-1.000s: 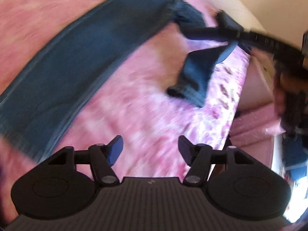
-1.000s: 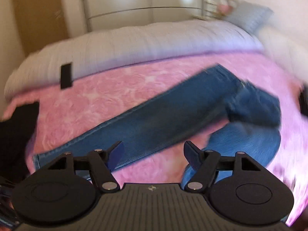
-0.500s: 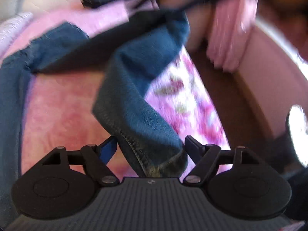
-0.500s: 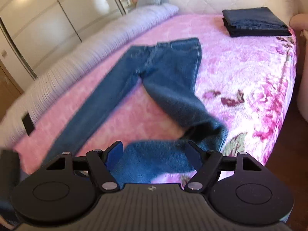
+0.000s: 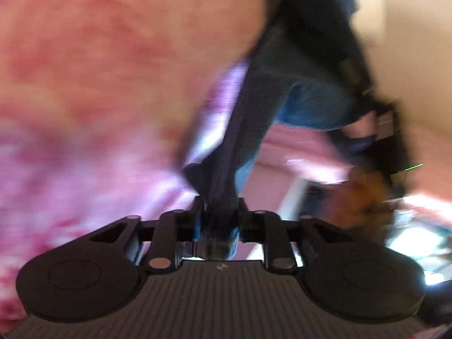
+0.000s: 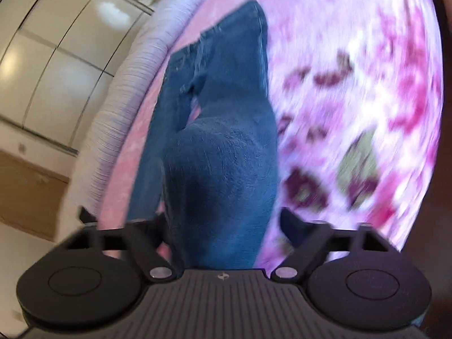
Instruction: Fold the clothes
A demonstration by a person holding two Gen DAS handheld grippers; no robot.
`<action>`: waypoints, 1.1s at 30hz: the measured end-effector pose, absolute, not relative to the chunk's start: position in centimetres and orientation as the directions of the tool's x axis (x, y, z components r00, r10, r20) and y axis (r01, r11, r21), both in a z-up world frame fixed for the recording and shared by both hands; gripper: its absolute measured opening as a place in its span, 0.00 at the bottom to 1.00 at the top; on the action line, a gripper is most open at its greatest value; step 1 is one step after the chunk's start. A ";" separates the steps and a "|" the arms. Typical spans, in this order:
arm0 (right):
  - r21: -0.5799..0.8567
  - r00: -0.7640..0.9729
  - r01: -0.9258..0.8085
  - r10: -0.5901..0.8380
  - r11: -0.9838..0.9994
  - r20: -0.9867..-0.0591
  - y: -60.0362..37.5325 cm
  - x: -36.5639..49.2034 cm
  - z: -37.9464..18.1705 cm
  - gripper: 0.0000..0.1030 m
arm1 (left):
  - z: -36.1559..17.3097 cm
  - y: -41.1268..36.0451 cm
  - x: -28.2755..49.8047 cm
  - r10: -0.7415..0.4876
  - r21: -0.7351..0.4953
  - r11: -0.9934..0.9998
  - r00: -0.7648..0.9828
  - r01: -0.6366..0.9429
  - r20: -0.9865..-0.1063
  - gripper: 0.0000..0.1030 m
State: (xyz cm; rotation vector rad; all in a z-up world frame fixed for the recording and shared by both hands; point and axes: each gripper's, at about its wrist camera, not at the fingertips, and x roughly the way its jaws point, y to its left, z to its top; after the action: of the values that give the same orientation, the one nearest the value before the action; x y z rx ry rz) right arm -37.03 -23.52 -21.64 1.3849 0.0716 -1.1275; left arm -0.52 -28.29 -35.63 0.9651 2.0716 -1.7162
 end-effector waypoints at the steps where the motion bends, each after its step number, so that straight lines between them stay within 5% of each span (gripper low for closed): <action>1: 0.712 0.514 0.675 -0.570 -0.192 -0.641 -23.9 -35.9 -20.7 0.45 | -34.9 -28.0 0.0 0.295 -0.730 0.008 -0.699 0.683 -0.651 0.35; 5: 0.559 0.506 0.827 -0.520 0.065 -0.688 -25.9 -28.2 -15.7 0.48 | -31.4 -26.4 3.4 0.199 -0.640 -0.140 -0.612 0.755 -0.765 0.52; 7: 0.531 0.570 0.817 -0.463 0.227 -0.679 -26.2 -23.8 -14.5 0.70 | -29.9 -25.5 5.9 0.145 -0.613 -0.140 -0.596 0.778 -0.790 0.57; 9: 0.542 0.624 0.781 -0.431 0.310 -0.652 -25.8 -21.2 -13.9 0.72 | -28.6 -24.6 8.3 0.085 -0.582 -0.123 -0.575 0.804 -0.813 0.58; 14: 0.591 0.533 0.801 -0.570 0.101 -0.625 -22.9 -24.4 -15.5 0.80 | -28.2 -24.4 10.0 -0.031 -0.512 -0.156 -0.523 0.845 -0.852 0.58; 20: 0.655 0.481 0.753 -0.628 -0.061 -0.612 -18.5 -28.3 -18.4 0.84 | -25.9 -25.4 1.1 -0.095 -0.388 -0.615 -0.553 0.687 -0.828 0.59; 27: 0.577 0.298 0.768 -0.643 -0.278 -0.706 -13.7 -33.2 -18.7 0.86 | -29.3 -21.1 -12.5 -0.145 0.014 -0.930 -0.332 0.367 -0.932 0.74; 30: 0.537 0.257 0.782 -0.620 -0.318 -0.741 -13.2 -34.8 -20.5 0.85 | -32.4 -17.6 -14.8 -0.279 0.261 -0.959 -0.198 0.114 -0.940 0.67; 31: 0.520 0.245 0.790 -0.611 -0.325 -0.753 -13.1 -35.1 -21.1 0.85 | -33.1 -17.2 -14.9 -0.308 0.303 -0.951 -0.172 0.058 -0.936 0.52; 32: 0.519 0.240 0.783 -0.605 -0.341 -0.759 -12.9 -35.5 -21.6 0.85 | -33.2 -17.2 -14.6 -0.300 0.296 -0.954 -0.168 0.050 -0.939 0.26; 33: 0.519 0.235 0.777 -0.599 -0.358 -0.766 -12.7 -35.9 -22.1 0.85 | -32.8 -17.8 -14.3 -0.282 0.268 -0.958 -0.178 0.096 -0.943 0.15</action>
State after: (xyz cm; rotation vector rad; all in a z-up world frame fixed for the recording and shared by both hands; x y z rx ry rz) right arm -35.88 -12.65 -22.12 1.2969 0.1903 -1.4444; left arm -14.28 -17.84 -32.78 1.8343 -0.2149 -2.2272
